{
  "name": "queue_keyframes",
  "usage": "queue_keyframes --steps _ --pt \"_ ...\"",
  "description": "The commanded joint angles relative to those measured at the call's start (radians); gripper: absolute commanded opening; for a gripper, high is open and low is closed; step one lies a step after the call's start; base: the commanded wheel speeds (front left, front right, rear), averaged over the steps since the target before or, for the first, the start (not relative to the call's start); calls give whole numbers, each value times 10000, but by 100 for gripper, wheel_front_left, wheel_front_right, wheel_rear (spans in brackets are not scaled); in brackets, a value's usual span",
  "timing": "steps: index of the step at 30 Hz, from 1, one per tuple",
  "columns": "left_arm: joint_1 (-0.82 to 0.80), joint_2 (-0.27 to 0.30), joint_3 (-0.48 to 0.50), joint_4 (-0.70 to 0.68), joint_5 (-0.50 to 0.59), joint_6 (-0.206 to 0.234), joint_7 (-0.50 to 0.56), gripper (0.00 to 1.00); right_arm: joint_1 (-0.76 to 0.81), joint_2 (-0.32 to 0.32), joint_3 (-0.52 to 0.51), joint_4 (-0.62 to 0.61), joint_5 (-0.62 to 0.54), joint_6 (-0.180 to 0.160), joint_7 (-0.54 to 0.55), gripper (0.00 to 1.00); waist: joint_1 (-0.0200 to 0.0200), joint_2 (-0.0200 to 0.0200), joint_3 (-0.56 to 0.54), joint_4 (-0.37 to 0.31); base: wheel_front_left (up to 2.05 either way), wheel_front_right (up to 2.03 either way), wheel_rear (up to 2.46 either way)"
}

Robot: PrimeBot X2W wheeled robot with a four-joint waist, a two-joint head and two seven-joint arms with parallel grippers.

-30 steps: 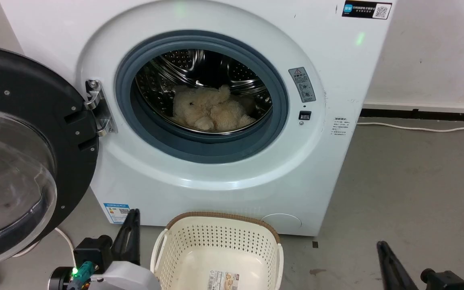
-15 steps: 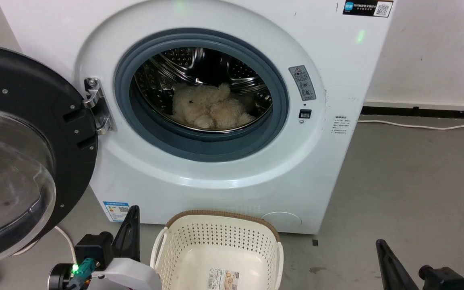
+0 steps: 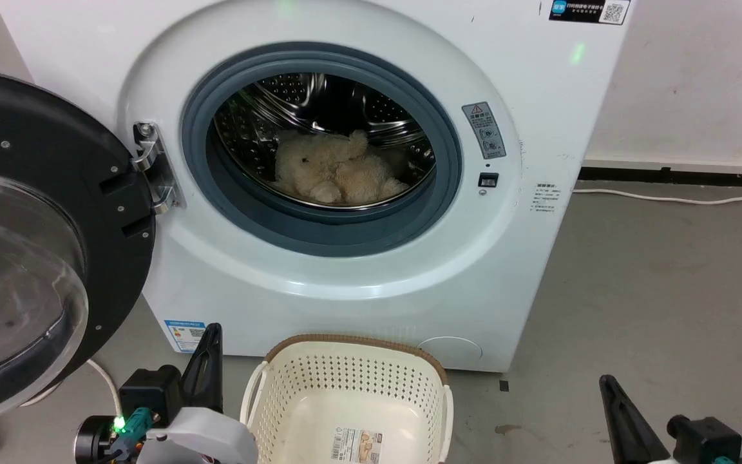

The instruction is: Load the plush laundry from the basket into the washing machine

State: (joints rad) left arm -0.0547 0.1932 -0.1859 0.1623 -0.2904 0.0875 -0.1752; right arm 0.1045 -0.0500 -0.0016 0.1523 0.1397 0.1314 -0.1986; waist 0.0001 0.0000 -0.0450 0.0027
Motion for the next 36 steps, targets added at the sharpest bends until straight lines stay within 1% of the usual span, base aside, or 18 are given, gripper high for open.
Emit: queue_keyframes --steps 1,36 --pt "142 -89 68 -110 149 -47 54 0 -189 -1 1 -92 -89 -2 82 0 -1 0 9 0 0 0 0" --pt "290 -581 725 -666 1161 -351 677 0 -503 -1 7 -618 -570 -4 781 0 -1 0 171 -10 0 0 0"
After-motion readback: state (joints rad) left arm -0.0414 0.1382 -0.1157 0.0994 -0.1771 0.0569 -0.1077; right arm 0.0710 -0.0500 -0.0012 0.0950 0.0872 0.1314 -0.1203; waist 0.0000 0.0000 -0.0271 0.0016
